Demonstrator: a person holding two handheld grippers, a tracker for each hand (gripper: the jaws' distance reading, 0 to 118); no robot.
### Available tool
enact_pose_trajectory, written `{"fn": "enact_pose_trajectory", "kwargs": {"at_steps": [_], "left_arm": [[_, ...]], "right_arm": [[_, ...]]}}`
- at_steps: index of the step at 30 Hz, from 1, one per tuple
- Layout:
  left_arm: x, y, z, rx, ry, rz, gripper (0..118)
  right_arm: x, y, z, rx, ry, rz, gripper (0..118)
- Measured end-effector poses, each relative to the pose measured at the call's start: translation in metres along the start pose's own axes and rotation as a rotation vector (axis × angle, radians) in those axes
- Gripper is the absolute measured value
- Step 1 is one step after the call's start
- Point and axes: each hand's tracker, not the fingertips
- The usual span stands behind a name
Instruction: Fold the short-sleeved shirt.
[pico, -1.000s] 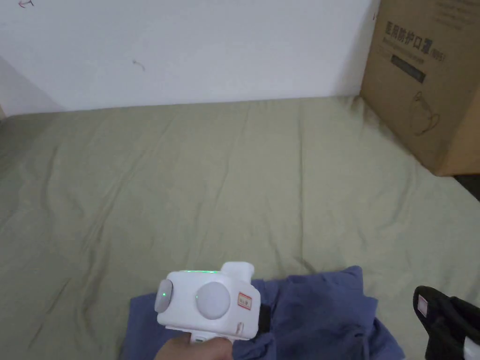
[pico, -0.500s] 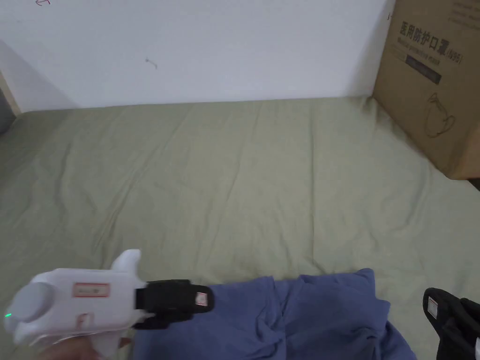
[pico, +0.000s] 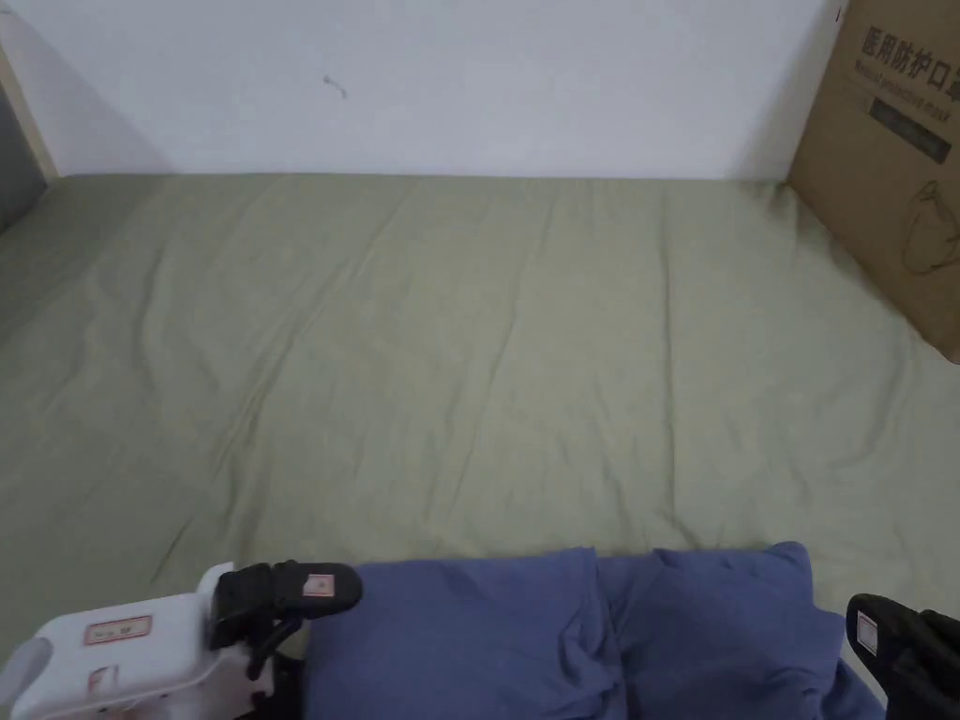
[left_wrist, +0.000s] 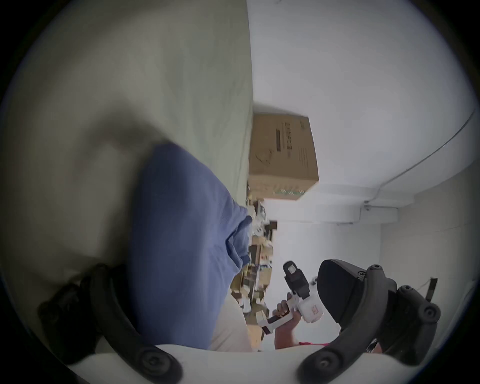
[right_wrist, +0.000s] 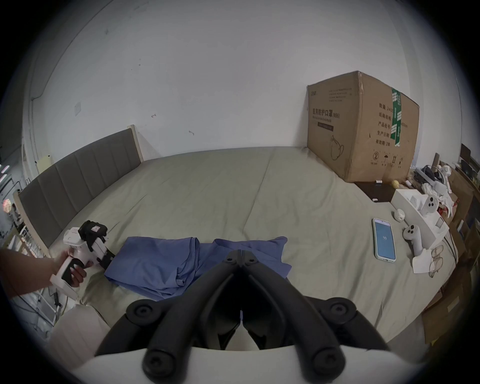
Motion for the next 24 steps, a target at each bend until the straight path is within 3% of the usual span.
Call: {"fn": "enact_pose_trajectory", "kwargs": {"at_steps": [2,3,4,5,6,7,8,9,11,13,17,20,21,24], "left_arm": [[-0.018,0.024,-0.005,-0.047,0.054,-0.076,117],[-0.017,0.029,-0.008,-0.065,0.063,-0.125,108],[-0.018,0.034,-0.006,-0.064,0.092,-0.157,79],[-0.012,0.015,-0.014,-0.047,0.157,-0.172,7],[-0.017,0.014,-0.012,-0.026,0.268,-0.167,7],[-0.029,0.012,-0.01,-0.015,0.472,-0.145,7],[-0.029,0.004,-0.007,0.018,0.254,-0.083,7],[-0.009,0.008,-0.003,0.02,0.293,-0.121,7],[0.021,-0.002,0.003,0.033,0.54,-0.333,7],[0.046,-0.009,0.026,0.054,0.627,-0.333,7],[0.102,-0.03,0.077,0.185,0.997,-0.39,7],[0.14,-0.054,0.052,0.16,1.38,-0.598,7],[0.149,-0.054,0.042,0.135,1.421,-0.663,7],[0.168,-0.06,-0.016,0.095,1.184,-0.636,7]], "right_arm": [[0.001,0.001,-0.004,-0.016,-0.012,-0.017,0],[0.001,0.002,-0.006,-0.024,-0.017,-0.027,0],[0.002,0.002,-0.007,-0.028,-0.022,-0.035,0],[0.002,0.001,-0.008,-0.031,-0.025,-0.044,0],[0.002,0.0,-0.009,-0.032,-0.027,-0.049,0],[0.002,-0.001,-0.01,-0.035,-0.029,-0.053,0],[0.001,-0.002,-0.011,-0.042,-0.031,-0.054,0],[0.0,-0.003,-0.013,-0.054,-0.029,-0.054,0],[-0.001,-0.003,-0.013,-0.07,-0.018,-0.05,0],[-0.003,-0.003,-0.012,-0.063,0.0,-0.039,0],[-0.006,-0.005,-0.008,-0.037,0.031,-0.047,0],[-0.005,-0.011,-0.002,-0.032,0.06,-0.071,0],[-0.005,-0.014,0.0,-0.036,0.064,-0.074,0],[0.0,-0.021,0.005,-0.049,0.068,-0.076,0]]}}
